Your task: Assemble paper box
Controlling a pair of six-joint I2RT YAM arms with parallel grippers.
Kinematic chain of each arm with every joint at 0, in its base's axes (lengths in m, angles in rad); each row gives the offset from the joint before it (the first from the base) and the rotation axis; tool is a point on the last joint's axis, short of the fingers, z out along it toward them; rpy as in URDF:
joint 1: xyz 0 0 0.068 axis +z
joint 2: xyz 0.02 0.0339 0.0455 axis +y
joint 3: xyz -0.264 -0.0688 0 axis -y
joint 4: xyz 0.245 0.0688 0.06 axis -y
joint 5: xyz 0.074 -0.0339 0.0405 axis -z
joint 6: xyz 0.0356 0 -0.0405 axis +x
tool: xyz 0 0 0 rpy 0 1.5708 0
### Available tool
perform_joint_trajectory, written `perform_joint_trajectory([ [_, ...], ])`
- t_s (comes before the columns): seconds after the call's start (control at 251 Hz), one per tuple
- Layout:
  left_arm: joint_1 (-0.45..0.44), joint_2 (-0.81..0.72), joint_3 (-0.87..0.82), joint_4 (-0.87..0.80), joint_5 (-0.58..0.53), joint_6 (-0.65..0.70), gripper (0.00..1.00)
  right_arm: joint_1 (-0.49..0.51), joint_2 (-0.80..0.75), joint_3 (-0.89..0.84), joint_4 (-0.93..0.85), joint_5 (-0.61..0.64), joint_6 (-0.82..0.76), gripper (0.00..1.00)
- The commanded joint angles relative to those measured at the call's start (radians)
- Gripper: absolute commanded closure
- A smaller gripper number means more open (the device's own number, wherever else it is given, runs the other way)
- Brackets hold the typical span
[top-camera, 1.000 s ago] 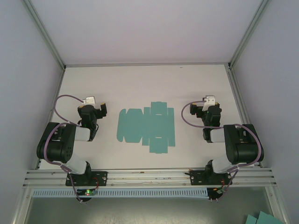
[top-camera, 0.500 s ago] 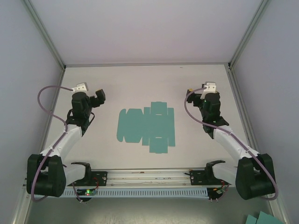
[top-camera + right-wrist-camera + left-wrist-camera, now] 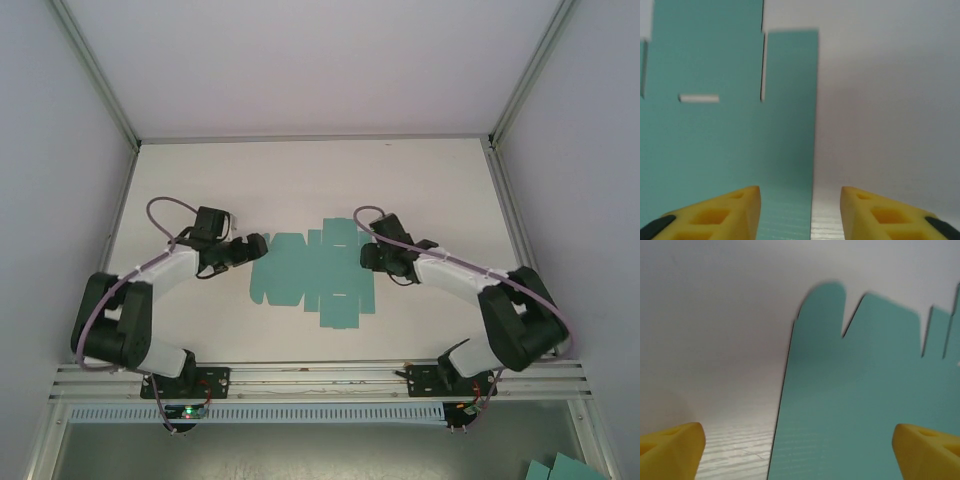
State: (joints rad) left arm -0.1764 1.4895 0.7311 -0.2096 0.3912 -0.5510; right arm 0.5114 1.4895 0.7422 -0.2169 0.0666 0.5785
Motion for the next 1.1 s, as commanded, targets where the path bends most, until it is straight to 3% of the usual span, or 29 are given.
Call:
perform_joint_trajectory([
  [0.0, -0.021, 0.068, 0.049, -0.079, 0.106, -0.027, 0.1, 0.012, 0.061, 0.05, -0.036, -0.021, 0.067, 0.59],
  [0.467, -0.085, 0.212, 0.107, -0.025, 0.397, -0.012, 0.26, 0.017, 0.256, 0.035, 0.054, -0.104, 0.099, 0.82],
  [0.694, -0.099, 0.234, 0.106, 0.007, 0.453, -0.02, 0.28, 0.022, 0.267, 0.002, 0.104, -0.129, 0.086, 0.83],
  [0.762, -0.109, 0.234, 0.106, 0.043, 0.497, -0.037, 0.35, 0.021, 0.263, -0.01, 0.132, -0.147, 0.071, 0.82],
  [0.862, -0.134, 0.218, 0.124, 0.074, 0.556, -0.046, 0.36, 0.022, 0.263, -0.026, 0.183, -0.179, 0.049, 0.82],
  [0.97, -0.14, 0.169, 0.129, 0.127, 0.589, -0.092, 0.42, 0.022, 0.266, -0.048, 0.24, -0.21, 0.038, 0.82],
  [1.097, -0.159, 0.053, 0.127, 0.177, 0.576, -0.117, 0.41, 0.022, 0.274, -0.072, 0.286, -0.22, 0.043, 0.83],
])
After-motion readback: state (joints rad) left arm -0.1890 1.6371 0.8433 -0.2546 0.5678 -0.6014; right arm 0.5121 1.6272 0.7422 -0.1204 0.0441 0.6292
